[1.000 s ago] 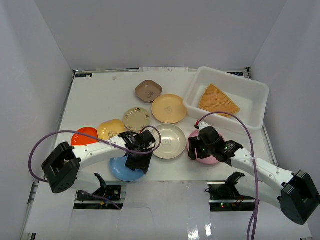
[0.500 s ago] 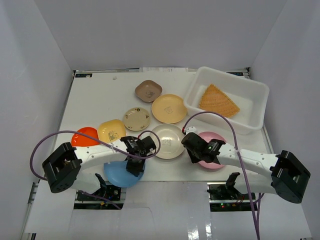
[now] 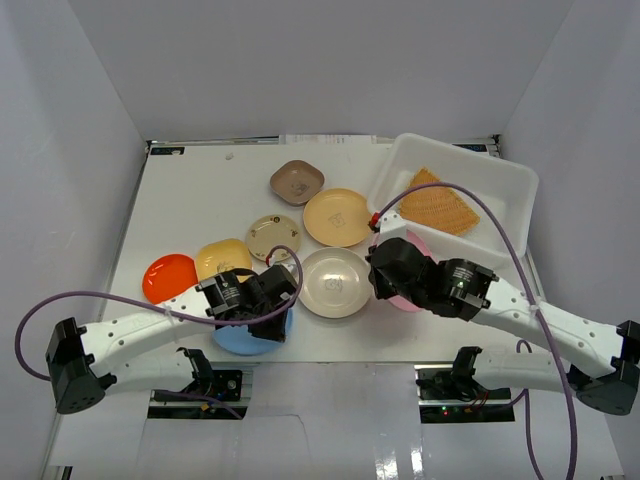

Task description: Place the plates into the plastic bin on the countertop

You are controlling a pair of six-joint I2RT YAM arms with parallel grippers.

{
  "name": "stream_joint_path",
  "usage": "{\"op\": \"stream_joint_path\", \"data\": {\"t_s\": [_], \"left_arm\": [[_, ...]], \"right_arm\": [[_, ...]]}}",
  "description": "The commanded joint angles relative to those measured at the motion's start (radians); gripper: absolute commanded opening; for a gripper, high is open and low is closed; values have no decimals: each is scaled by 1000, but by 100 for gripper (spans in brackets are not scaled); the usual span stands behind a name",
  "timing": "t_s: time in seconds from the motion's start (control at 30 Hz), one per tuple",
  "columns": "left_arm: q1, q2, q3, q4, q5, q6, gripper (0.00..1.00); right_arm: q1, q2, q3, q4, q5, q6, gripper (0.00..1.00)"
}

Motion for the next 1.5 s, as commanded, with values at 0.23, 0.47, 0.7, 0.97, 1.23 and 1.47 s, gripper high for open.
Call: {"op": "stream_joint_path", "data": {"t_s": [0.23,0.47,0.7,0.97,1.23,1.47], "left_arm": [[-39,133,5,56,-103,44,74],[-44,168,24,27,-265,36,79],[-44,278,-58,84,-181,39,92],[-42,370,-102,104,-190,7,69],[-44,366,-55,61,-215,4,0],[-44,205,82,-36,-224,1,0]], "right_arm": [[-139,95,325,24,273,-314,8],[-548,248,388,234,1,-601,8],[-778,471,381,385,-156,-657,8],[-832,584,355,487,-259,-614,31],[-771,447,296,423,-317,-483,69],[-533,91,-160,657,-300,-190,70]]}}
